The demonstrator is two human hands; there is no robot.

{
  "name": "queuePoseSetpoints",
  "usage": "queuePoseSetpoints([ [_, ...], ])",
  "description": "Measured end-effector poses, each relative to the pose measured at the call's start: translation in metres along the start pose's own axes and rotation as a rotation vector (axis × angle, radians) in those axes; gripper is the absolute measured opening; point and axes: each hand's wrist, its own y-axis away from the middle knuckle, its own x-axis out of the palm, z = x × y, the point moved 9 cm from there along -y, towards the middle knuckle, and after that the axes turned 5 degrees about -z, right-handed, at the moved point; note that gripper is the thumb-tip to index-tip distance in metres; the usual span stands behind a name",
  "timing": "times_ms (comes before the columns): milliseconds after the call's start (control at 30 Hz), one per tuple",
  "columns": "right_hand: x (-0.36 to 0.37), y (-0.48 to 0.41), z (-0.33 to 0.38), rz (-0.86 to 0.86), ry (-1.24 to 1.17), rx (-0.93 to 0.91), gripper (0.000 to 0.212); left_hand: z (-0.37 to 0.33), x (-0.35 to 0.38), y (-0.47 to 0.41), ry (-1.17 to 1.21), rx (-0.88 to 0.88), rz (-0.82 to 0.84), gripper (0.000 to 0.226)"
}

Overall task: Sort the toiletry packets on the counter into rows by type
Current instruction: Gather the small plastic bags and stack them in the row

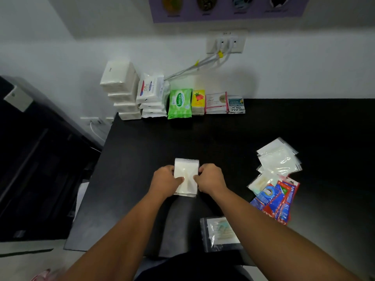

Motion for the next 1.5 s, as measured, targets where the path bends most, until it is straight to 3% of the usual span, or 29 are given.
queuePoseSetpoints([
  [200, 0.002, 0.003, 0.001, -0.024, -0.049, -0.001, 0.009, -0.003, 0.0, -0.001, -0.052, 0.057, 0.03, 0.031],
  [333, -0.016, 0.001, -0.01, -0.034, -0.106, 0.008, 0.025, -0.026, -0.017, -0.004, -0.149, 0.093, -0.157, 0.063],
  [467, -0.062, -0.001, -0.034, -0.136, -0.17, -0.024, 0.025, -0.088, -0.014, -0.002, -0.181, 0.272, -0.312, 0.05],
  [633, -0.135, -0.003, -0.083, -0.312, -0.18, -0.012, 0.016, -0.164, 0.051, -0.006, -0.106, 0.42, -0.123, 0.038],
  [833, -0.208, -0.005, -0.158, -0.502, -0.14, 0.115, 0.027, -0.24, 0.135, -0.003, -0.138, 0.546, 0.093, 0.041],
  [1000, -0.227, -0.011, -0.209, -0.445, -0.07, 0.272, 0.057, -0.27, 0.177, -0.01, -0.174, 0.483, 0.147, 0.051],
  [1100, -0.224, -0.021, -0.217, -0.348, -0.057, 0.235, 0.053, -0.272, 0.186, -0.012, -0.213, 0.435, 0.135, 0.052],
  [1267, -0.231, -0.025, -0.219, -0.335, -0.078, 0.251, 0.053, -0.269, 0.18, -0.015, -0.161, 0.352, 0.09, 0.036],
  [1400, -0.244, -0.017, -0.208, -0.434, -0.198, 0.179, 0.059, -0.257, 0.156, -0.015, 0.093, 0.245, 0.049, 0.015],
  [1500, -0.236, -0.012, -0.189, -0.379, -0.401, 0.083, 0.048, -0.236, 0.131, -0.007, 0.448, 0.092, 0.017, 0.004],
])
